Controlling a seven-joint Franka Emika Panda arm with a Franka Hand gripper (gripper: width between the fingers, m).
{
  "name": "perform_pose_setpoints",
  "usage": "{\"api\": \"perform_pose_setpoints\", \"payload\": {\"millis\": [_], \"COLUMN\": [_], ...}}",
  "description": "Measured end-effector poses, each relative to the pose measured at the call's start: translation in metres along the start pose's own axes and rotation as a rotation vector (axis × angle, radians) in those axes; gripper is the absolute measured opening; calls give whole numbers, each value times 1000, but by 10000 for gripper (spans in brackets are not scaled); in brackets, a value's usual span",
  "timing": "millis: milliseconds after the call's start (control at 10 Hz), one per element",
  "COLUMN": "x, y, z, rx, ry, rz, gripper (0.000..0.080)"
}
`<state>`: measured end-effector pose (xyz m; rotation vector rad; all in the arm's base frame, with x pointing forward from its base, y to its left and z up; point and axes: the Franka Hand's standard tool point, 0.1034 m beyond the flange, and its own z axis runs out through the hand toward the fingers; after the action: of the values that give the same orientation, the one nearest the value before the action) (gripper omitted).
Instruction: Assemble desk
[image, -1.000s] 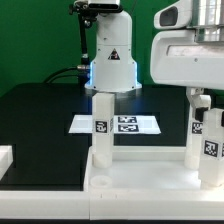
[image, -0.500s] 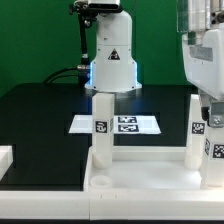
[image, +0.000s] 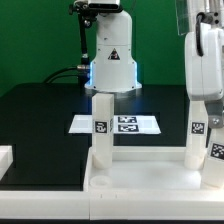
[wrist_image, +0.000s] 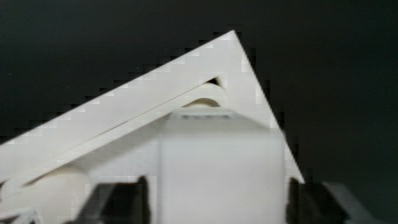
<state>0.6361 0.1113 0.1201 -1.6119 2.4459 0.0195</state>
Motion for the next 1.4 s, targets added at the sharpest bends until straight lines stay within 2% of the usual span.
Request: {"api": "perform_pose_setpoints", "payload": {"millis": [100, 200, 300, 400, 600, 800, 900, 1100, 1200, 1300, 1400], "x": [-4, -9, -15, -18, -17, -8, -1, 0, 0, 0, 1], "y": [3, -1, 4, 9, 7, 0, -4, -4, -4, -4, -4], "z": [0, -3, -1, 1, 1, -1, 0, 2, 2, 2, 2], "rx": [-31, -28, -37, -49, -48, -57, -60, -60, -60, -60, -60], "ry": [22, 39, 37, 32, 31, 45, 45, 45, 45, 46, 47], "rz": [-131, -344, -482, -530, -661, -1025, -1223, -1225, -1215, -1214, -1122], "gripper": [497, 497, 616, 639, 648, 649, 649, 649, 555, 371, 289]}}
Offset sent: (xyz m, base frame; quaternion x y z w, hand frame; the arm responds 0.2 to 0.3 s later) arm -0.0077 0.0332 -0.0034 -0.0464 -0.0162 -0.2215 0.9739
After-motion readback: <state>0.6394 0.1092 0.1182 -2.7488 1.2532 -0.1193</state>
